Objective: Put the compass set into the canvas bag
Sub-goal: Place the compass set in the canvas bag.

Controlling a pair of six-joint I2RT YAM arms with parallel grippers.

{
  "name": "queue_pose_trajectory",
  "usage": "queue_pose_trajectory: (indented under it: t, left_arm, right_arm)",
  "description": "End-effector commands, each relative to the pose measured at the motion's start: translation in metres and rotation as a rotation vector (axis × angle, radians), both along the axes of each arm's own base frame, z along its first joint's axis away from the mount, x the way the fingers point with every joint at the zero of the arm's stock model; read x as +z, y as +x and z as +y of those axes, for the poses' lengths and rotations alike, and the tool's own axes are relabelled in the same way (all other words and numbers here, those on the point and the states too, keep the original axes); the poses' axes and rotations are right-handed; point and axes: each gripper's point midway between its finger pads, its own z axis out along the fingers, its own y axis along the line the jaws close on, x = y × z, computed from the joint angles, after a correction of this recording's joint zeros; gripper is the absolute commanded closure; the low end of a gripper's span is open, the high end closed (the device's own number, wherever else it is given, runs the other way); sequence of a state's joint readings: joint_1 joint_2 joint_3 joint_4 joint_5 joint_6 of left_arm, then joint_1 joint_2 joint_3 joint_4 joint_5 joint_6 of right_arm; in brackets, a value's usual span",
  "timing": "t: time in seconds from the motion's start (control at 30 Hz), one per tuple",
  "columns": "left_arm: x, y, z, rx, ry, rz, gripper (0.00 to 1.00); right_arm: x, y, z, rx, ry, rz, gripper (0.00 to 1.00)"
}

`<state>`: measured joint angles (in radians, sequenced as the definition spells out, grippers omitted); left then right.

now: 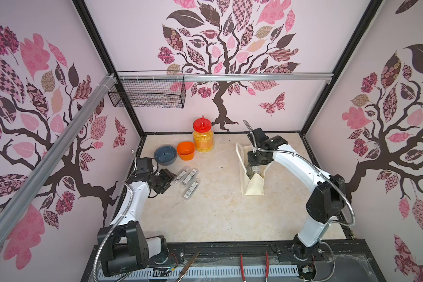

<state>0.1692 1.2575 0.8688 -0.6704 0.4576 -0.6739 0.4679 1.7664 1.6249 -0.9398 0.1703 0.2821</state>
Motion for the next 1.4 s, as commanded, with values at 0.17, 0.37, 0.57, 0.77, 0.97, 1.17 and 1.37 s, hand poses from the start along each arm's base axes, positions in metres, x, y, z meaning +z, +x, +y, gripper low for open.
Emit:
queue_pose_trajectory:
  t: [0.17, 0.37, 0.57, 0.77, 0.97, 1.17, 1.37]
  left_arm:
    - [-0.002, -0.006, -0.003, -0.015, 0.004, -0.014, 0.38]
    - [-0.004, -0.006, -0.003, -0.012, 0.001, -0.010, 0.38]
    - [-0.005, -0.006, -0.003, -0.007, -0.006, -0.004, 0.38]
    - [-0.006, -0.008, -0.004, -0.011, -0.004, 0.000, 0.38]
    - [-0.008, -0.011, -0.003, -0.014, 0.004, 0.006, 0.38]
    - [-0.010, -0.013, -0.003, -0.019, 0.008, 0.014, 0.38]
    - [-0.006, -0.011, 0.001, -0.028, 0.039, 0.004, 0.38]
  right_arm:
    - [-0.013, 0.003, -0.001, -0.005, -0.011, 0.025, 0.50]
    - [-0.039, -0.023, 0.002, 0.004, 0.017, 0.143, 0.50]
    - [-0.050, -0.034, -0.002, 0.005, 0.021, 0.159, 0.49]
    - [-0.073, -0.032, 0.001, 0.013, 0.003, 0.213, 0.46]
    - [-0.081, -0.027, 0.004, 0.009, 0.007, 0.217, 0.44]
    - [-0.072, -0.025, 0.001, -0.001, -0.002, 0.184, 0.38]
    - [0.008, -0.009, 0.004, 0.020, 0.051, 0.008, 0.31]
